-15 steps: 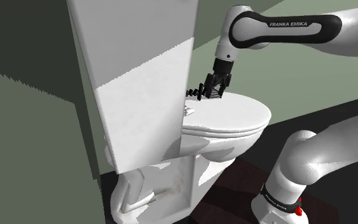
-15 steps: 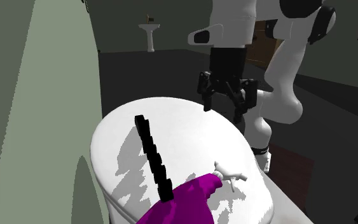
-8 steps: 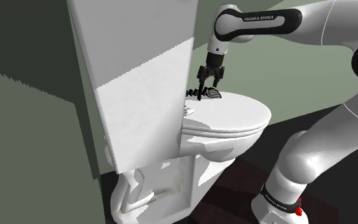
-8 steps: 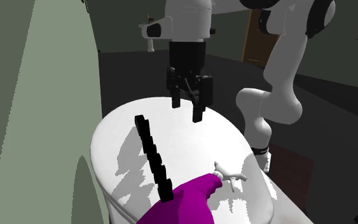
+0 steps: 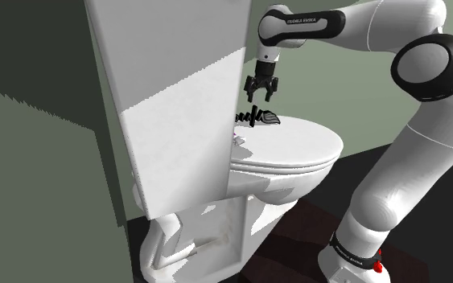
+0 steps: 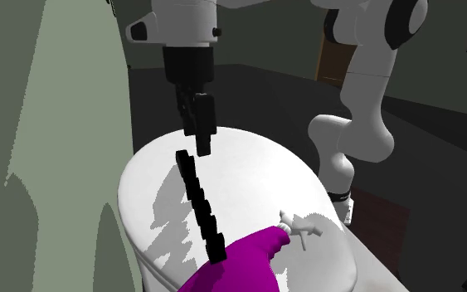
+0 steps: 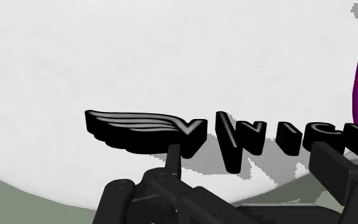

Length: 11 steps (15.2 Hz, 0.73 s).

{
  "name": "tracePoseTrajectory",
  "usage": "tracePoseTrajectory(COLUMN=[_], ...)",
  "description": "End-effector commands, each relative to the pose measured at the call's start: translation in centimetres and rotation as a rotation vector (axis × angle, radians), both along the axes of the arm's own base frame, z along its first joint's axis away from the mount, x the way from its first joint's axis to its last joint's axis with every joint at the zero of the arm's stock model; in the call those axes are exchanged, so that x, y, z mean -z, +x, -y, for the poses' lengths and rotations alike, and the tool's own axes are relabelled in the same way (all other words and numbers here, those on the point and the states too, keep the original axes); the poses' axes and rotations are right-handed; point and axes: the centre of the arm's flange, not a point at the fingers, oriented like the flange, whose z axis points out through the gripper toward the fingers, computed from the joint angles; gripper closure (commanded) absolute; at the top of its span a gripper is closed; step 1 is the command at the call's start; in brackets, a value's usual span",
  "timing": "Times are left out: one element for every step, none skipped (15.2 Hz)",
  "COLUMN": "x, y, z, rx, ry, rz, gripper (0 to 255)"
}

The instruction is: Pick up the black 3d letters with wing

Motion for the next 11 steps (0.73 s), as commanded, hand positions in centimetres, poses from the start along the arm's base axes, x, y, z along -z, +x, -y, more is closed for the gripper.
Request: tracePoseTrajectory(x=[1.0,1.5,2.1,2.6,3.1,3.4,3.4,3.5,3.5,3.5,3.5], y=[0.2,0.2,0.2,0.2,0.2,0.2,0.2,0.3,0.2,0.2,0.2], z=[0.1,0.1,0.1,0.1,0.1,0.1,0.1,0.1,0.1,0.1,0.1], rx=[0.004,0.004,0.004,0.004,0.004,0.004,0.004,0.004,0.004,0.004,0.004], ry=[-0.001,-0.001,-0.001,-0.001,-0.001,-0.001,-0.001,-0.001,-0.001,-0.001,-0.001], rz=[-0.001,-0.001,-0.001,-0.001,-0.001,-0.001,-0.001,-0.001,-0.001,-0.001,-0.001], gripper=[0,0,0,0,0,0,0,255,255,255,255])
